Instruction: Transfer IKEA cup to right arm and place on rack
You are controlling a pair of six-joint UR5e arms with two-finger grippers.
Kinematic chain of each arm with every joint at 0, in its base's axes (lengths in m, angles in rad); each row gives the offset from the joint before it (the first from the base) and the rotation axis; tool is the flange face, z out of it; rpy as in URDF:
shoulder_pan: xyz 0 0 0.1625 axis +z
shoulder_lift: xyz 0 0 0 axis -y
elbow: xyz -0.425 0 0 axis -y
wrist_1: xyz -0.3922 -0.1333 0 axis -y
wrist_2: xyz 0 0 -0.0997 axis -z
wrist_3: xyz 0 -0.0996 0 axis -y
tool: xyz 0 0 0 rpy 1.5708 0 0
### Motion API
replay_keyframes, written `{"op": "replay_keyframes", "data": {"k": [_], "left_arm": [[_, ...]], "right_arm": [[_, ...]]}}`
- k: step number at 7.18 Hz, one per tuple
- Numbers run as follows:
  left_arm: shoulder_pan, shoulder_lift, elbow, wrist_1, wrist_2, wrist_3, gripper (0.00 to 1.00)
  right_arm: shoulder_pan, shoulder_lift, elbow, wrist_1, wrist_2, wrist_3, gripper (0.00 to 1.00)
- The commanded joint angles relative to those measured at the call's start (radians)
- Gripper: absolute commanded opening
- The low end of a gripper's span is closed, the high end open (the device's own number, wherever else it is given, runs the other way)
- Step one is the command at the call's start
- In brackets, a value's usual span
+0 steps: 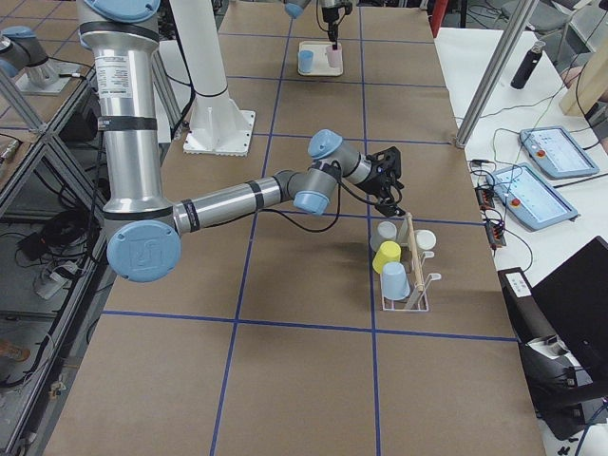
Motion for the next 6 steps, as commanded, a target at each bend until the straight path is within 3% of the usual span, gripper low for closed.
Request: {"op": "replay_keyframes", "data": {"k": [1, 3, 6], "left_arm": [[-0.069, -0.122, -0.005, 0.004, -0.072, -0.142, 0.00], [-0.040, -0.266, 0.000, -0.017, -0.063, -0.457, 0.00], [0.168, -0.497, 0.003, -0.031, 0.097, -0.923, 0.00]], "right_arm": [[-0.039, 0.003, 0.025, -0.001, -0.002, 0.089, 0.95], [-0.109, 0.010, 0.108, -0.005, -0.002, 0.238, 0.96], [-0.275, 0.023, 0.267, -0.004, 0.000, 0.517, 0.98]]}}
